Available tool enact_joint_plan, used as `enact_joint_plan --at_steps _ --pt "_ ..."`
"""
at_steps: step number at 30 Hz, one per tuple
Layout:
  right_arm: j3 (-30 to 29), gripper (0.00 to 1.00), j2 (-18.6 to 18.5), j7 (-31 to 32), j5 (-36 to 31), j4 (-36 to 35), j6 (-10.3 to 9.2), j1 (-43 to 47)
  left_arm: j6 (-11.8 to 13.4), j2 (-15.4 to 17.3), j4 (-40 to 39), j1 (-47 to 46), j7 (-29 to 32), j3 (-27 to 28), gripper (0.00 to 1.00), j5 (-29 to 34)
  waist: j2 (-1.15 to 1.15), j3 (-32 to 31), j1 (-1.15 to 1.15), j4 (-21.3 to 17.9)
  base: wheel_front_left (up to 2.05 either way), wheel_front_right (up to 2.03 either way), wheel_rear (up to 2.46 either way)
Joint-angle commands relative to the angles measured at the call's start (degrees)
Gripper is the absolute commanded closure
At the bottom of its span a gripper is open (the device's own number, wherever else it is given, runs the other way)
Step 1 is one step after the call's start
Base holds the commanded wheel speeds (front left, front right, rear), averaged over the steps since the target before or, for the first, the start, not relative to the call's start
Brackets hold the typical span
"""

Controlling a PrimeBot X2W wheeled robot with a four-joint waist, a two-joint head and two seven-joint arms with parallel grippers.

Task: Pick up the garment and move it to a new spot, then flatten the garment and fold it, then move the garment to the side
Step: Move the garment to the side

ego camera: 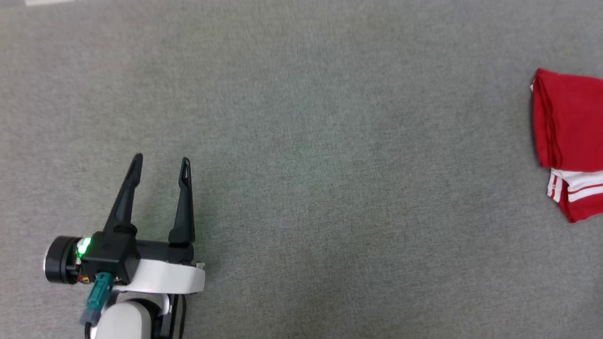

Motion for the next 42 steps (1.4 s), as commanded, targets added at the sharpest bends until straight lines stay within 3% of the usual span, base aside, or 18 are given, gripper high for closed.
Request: enact_joint_plan --at_steps 1,9,15,20,31,42 --pt "-0.64 0.0 -0.33 -2.93 -0.29 -1.19 -0.04 0.78 0.36 -0.37 0.4 1.18 -0.13 -0.03 0.0 -0.31 0.0 -3.98 0.0 0.51 0.0 0.0 0.0" --pt "-0.23 0.0 2.55 -20.27 -3.56 -10.94 -0.04 3.64 1.84 -1.53 0.93 6.33 -0.13 0.34 0.0 -0.74 0.0 -11.86 0.0 1.15 0.0 0.0 0.0" --pt "0.87 0.0 9.82 -33.02 -6.35 -17.47 -0.04 7.39 2.67 -1.9 1.18 9.74 -0.13 0.56 0.0 -0.83 0.0 -16.32 0.0 2.38 0.0 0.0 0.0" --pt "1.63 0.0 16.15 -40.08 -6.11 -21.72 -0.05 13.98 3.32 -2.16 1.77 11.94 -0.14 0.04 0.0 -1.01 0.0 -19.94 0.0 4.8 0.0 0.0 0.0" --pt "-0.85 0.0 27.67 -44.05 -5.82 -28.85 -0.04 32.51 4.01 -2.37 3.36 15.34 -0.13 -0.17 0.0 -1.01 0.0 -24.81 0.0 8.21 0.0 0.0 0.0" --pt "-3.79 0.0 33.23 -44.25 -5.27 -31.6 -0.03 44.86 3.43 -2.44 4.85 16.27 -0.13 -0.02 0.0 -1.52 0.0 -26.19 0.0 8.7 0.0 0.0 0.0"
